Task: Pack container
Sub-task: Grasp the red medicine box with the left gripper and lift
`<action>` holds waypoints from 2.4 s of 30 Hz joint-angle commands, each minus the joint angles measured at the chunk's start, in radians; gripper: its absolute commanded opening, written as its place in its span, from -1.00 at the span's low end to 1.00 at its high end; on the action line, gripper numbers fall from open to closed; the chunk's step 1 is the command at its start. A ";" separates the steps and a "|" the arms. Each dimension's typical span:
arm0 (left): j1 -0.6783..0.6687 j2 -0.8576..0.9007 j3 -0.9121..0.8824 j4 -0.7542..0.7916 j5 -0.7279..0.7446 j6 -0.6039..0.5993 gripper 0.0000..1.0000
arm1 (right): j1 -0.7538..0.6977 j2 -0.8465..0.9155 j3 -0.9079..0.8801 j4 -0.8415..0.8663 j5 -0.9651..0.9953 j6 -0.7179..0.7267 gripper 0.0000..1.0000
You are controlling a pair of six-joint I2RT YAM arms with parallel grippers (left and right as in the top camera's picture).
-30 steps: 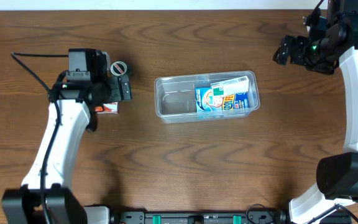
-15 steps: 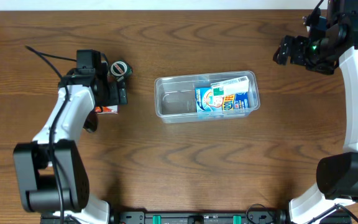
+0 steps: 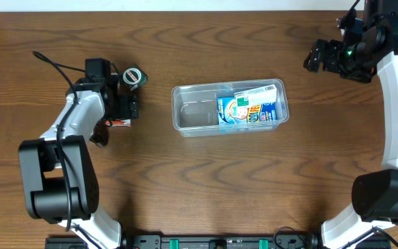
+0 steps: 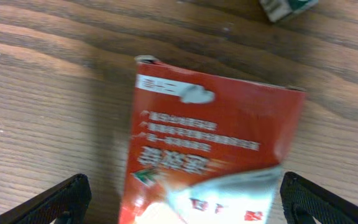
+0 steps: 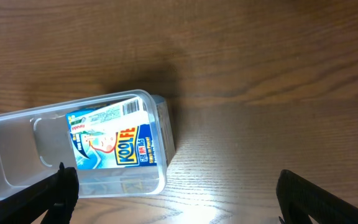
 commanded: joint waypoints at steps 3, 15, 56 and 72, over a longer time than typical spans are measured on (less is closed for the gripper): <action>0.016 0.038 0.014 0.010 -0.014 0.036 0.96 | 0.000 -0.003 0.012 -0.001 -0.005 0.014 0.98; 0.011 0.039 0.012 0.015 0.006 0.045 0.93 | 0.005 -0.003 0.012 0.000 -0.004 0.014 0.98; -0.007 0.039 -0.027 0.045 0.024 0.042 0.64 | 0.005 -0.003 0.012 -0.001 -0.005 0.014 0.99; -0.006 0.091 -0.029 0.040 0.024 0.042 0.52 | 0.008 -0.003 0.012 -0.001 -0.004 0.014 0.99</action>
